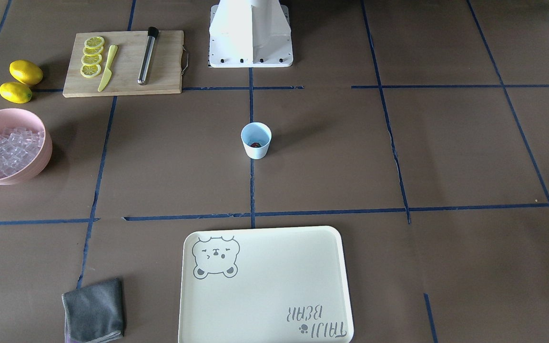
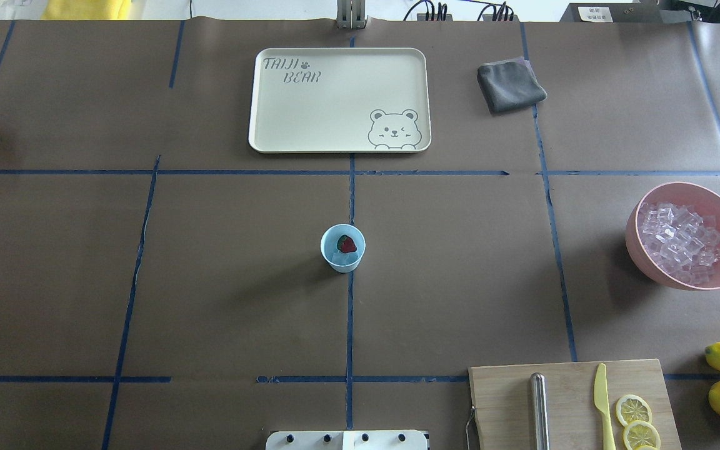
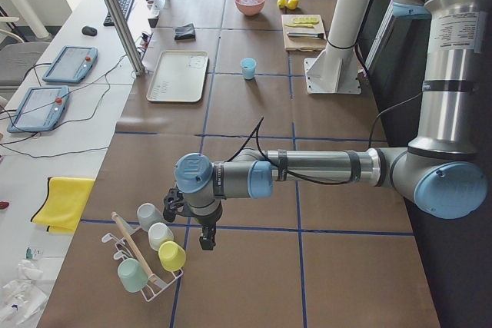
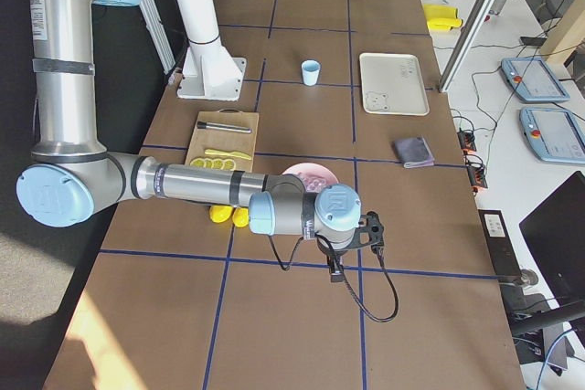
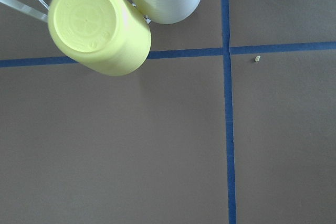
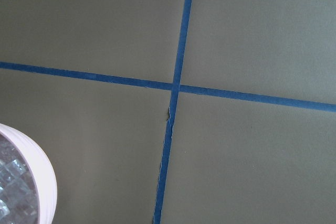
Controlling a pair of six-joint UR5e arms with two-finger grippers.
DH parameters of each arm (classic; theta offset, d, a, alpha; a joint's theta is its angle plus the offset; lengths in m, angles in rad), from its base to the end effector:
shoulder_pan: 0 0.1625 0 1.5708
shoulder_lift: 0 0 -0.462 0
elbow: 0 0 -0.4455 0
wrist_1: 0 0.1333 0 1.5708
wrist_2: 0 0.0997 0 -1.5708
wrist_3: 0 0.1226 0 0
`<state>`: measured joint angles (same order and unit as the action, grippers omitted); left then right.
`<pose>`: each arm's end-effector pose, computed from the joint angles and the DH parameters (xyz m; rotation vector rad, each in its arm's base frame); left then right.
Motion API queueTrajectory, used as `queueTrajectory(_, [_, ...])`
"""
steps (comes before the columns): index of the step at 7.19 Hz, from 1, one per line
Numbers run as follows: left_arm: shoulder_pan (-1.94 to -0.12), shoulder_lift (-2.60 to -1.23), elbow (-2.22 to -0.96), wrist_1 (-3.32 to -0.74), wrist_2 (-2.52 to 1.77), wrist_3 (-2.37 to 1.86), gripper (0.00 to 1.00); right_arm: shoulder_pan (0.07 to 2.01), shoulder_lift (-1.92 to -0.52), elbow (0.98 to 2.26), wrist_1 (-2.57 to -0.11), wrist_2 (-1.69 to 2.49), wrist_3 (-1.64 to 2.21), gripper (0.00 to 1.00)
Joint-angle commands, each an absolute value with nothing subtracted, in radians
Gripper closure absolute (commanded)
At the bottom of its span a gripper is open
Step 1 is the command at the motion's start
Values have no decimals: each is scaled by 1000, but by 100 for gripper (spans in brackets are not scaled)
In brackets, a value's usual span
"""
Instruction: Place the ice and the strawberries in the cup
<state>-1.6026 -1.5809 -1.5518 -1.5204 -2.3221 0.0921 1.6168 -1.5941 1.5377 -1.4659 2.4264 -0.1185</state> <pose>-0.0669 -0.5425 0.7238 -0.0099 0.7532 0.0352 0.0654 -0.5351 0.7250 0.1157 -0.8491 -0.0888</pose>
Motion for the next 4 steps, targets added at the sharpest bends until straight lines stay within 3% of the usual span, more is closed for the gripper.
queueTrajectory(1, [-1609, -1582, -1552, -1519, -2329, 92, 0, 1620, -1594, 1548, -1466, 2430, -115, 0])
queueTrajectory(4, [-1608, -1578, -1566, -1519, -2347, 87, 0, 1620, -1591, 1585, -1468, 2428, -52, 0])
